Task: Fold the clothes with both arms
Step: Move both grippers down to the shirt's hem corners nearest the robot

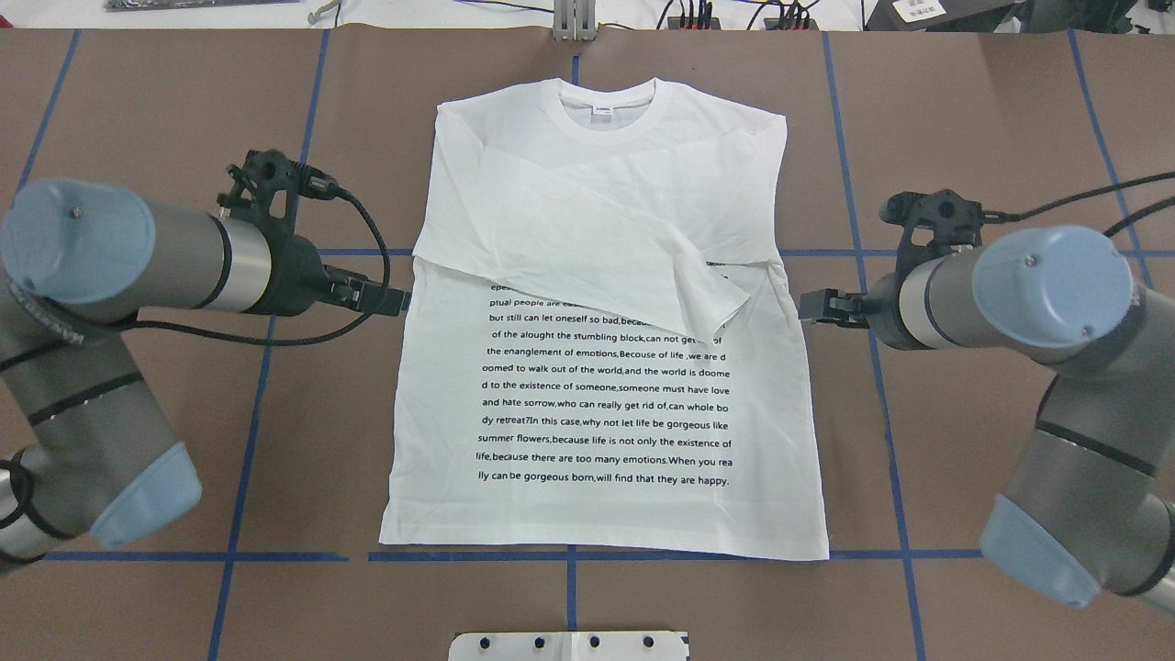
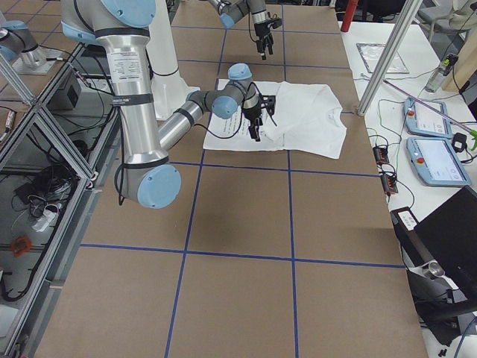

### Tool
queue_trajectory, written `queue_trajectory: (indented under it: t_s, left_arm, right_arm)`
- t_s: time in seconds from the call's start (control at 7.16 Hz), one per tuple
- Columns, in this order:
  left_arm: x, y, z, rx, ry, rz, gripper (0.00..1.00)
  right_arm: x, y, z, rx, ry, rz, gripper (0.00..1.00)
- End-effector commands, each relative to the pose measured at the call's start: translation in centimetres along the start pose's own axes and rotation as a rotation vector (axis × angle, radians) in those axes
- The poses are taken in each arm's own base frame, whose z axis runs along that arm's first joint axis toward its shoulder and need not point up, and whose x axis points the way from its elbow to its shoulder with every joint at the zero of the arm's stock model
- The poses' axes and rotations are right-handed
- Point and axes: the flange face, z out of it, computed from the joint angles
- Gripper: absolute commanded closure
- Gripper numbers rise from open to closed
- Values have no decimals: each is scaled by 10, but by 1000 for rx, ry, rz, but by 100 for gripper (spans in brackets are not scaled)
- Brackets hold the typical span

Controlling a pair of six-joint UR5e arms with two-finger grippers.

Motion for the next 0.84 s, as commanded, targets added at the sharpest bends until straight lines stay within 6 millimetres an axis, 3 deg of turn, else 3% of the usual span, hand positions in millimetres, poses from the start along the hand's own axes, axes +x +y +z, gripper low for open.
queue_trajectory:
  t_s: [0.0,0.28,0.42,0.56,0.7]
  left_arm:
    - [15,96,18,-9,-75,-186,0]
    - [52,172,43,-58,-130,-267,5]
    - [61,191,51,-95,-175,-280,10]
    - [63,197,53,-85,-185,-268,21]
    - [66,198,55,-91,-200,-263,45]
  right_arm:
    - [23,72,2,17,-7,100,0]
    - [24,122,0,2,2,89,0]
    - [33,131,1,10,23,70,0]
    - [36,134,3,18,31,62,0]
    - [36,134,3,20,31,62,0]
